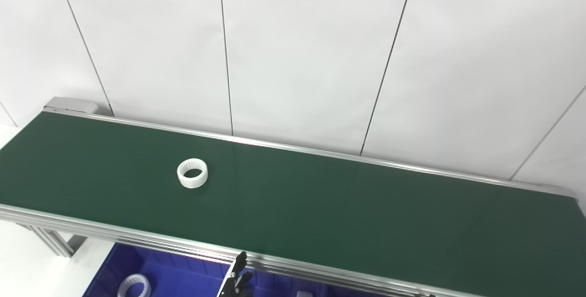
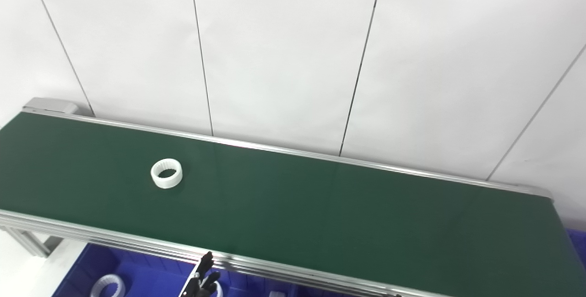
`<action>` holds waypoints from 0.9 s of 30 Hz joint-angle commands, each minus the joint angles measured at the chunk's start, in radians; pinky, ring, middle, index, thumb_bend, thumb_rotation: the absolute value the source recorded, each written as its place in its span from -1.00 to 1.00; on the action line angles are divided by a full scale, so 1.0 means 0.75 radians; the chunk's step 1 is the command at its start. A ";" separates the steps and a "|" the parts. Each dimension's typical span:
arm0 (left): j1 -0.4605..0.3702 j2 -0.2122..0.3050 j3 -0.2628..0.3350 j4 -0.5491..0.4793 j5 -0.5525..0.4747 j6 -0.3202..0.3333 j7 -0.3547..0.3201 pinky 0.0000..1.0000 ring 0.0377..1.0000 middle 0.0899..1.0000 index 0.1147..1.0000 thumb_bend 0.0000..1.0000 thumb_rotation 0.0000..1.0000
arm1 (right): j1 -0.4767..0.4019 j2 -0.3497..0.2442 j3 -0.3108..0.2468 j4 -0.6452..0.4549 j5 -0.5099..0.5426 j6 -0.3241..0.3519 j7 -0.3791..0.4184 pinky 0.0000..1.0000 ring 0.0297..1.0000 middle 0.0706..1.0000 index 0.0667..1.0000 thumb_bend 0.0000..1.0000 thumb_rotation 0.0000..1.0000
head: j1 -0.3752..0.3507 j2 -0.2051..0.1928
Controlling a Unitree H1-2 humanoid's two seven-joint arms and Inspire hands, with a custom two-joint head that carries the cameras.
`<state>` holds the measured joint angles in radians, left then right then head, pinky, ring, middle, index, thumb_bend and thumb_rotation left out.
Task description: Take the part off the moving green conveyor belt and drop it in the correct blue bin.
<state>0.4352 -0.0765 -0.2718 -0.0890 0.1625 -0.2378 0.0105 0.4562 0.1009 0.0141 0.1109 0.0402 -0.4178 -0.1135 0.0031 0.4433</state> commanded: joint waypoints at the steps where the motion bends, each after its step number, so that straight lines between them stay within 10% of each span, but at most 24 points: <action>1: -0.019 -0.033 -0.043 -0.047 0.033 -0.095 0.008 0.58 0.75 0.86 0.84 0.18 0.51 | -0.007 0.023 -0.004 -0.020 -0.023 -0.069 0.001 1.00 0.93 0.99 1.00 0.07 1.00 | -0.002 0.007; 5: -0.048 -0.008 -0.015 -0.180 0.012 -0.101 -0.002 0.42 0.66 0.72 0.64 0.61 -0.05 | -0.007 0.033 -0.003 -0.025 -0.023 -0.069 0.007 1.00 0.91 0.97 1.00 0.01 1.00 | -0.007 0.027; 12: -0.311 0.092 0.122 -0.403 0.084 0.069 -0.047 0.29 0.57 0.60 0.44 0.93 -0.35 | -0.017 0.041 -0.002 -0.023 0.004 -0.069 0.033 1.00 0.91 0.96 1.00 0.06 1.00 | -0.008 0.053; 19: -0.719 0.323 0.205 -0.327 0.426 0.176 -0.109 0.23 0.55 0.58 0.48 1.00 -0.45 | -0.019 0.053 0.000 -0.029 -0.001 -0.068 0.032 0.99 0.88 0.93 0.97 0.14 1.00 | -0.015 0.078; 23: -0.856 0.433 0.172 -0.264 0.611 0.243 -0.180 0.72 0.66 0.71 0.62 0.88 -0.54 | -0.017 0.060 0.005 -0.036 -0.016 -0.068 0.030 0.95 0.87 0.91 0.95 0.19 1.00 | -0.022 0.093; 27: -1.064 0.563 0.112 -0.047 0.793 0.211 -0.221 0.53 0.54 0.64 0.57 0.97 -0.65 | -0.017 0.077 0.012 -0.045 -0.002 -0.068 0.037 0.93 0.86 0.90 0.95 0.21 1.00 | -0.034 0.108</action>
<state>-0.2828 0.3128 -0.1908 -0.1354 0.7176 -0.0662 -0.1595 0.4483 0.1465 0.0171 0.1062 0.0384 -0.4195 -0.0989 -0.0184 0.5215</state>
